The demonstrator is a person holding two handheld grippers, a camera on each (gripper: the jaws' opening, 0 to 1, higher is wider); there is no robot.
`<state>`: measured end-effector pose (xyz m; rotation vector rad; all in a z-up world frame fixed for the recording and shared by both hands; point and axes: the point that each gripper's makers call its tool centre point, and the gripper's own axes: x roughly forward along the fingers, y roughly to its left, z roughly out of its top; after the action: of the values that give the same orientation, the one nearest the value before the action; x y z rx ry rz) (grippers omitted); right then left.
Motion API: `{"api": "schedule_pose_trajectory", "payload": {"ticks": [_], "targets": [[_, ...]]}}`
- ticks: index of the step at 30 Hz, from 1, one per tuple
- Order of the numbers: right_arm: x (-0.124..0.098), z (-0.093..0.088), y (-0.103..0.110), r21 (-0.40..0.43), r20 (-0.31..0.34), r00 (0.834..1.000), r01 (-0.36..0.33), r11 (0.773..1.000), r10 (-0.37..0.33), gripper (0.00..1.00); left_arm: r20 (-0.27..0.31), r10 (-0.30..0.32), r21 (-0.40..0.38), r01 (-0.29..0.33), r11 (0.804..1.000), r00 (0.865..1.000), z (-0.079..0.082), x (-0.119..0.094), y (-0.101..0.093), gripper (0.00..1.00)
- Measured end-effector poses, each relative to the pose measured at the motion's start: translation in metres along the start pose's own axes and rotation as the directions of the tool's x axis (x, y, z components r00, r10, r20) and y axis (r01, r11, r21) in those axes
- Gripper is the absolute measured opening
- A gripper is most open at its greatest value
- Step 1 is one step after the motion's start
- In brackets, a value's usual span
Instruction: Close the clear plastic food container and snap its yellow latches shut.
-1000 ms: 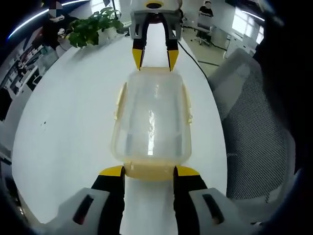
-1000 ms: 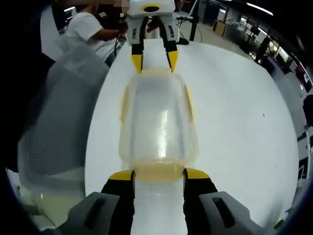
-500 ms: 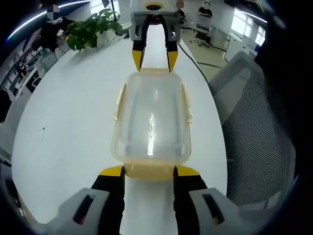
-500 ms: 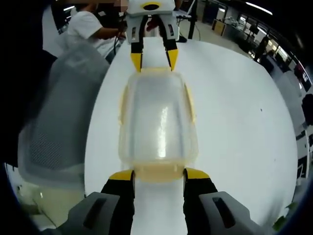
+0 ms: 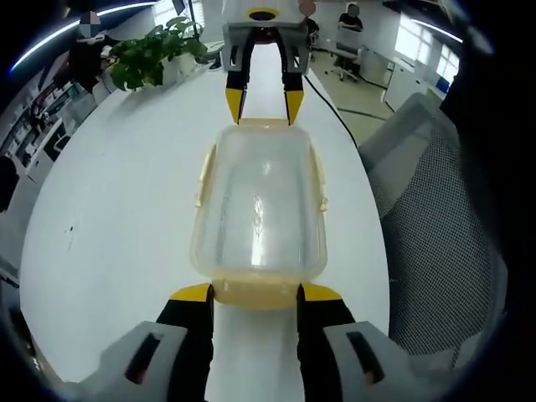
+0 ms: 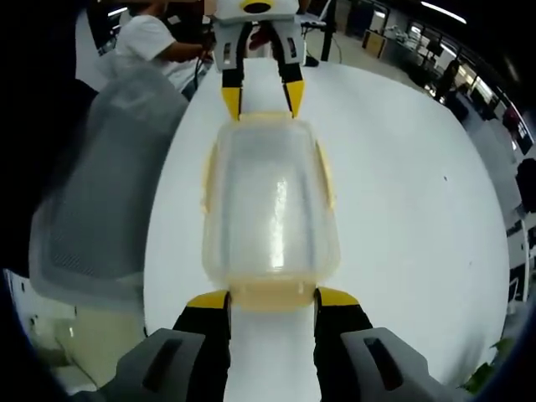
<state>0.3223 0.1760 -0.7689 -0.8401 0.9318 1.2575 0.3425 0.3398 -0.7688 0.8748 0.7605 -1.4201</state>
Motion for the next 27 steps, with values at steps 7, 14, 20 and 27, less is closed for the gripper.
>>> {"api": "schedule_pose_trajectory", "payload": {"ticks": [7, 14, 20, 27], "targets": [[0.0023, -0.0051, -0.0003, -0.004, -0.021, 1.0, -0.011, 1.0, 0.011, 0.37, -0.002, -0.006, -0.004, 0.006, 1.0, 1.0, 0.0014, 0.0045, -0.0008, 0.37], [0.0031, -0.0055, -0.0011, -0.003, -0.017, 1.0, -0.004, 1.0, 0.004, 0.37, 0.0, -0.003, -0.01, 0.003, 1.0, 1.0, 0.0016, 0.004, -0.0009, 0.37], [0.0008, -0.0073, -0.0007, -0.011, -0.025, 1.0, -0.002, 1.0, 0.002, 0.37, -0.002, 0.002, -0.01, -0.002, 1.0, 1.0, 0.0048, 0.0023, -0.0029, 0.37], [0.0015, -0.0068, 0.0002, -0.005, -0.022, 1.0, -0.008, 1.0, 0.007, 0.37, -0.01, -0.009, -0.024, 0.009, 1.0, 1.0, 0.0018, 0.0079, -0.0045, 0.38]]}}
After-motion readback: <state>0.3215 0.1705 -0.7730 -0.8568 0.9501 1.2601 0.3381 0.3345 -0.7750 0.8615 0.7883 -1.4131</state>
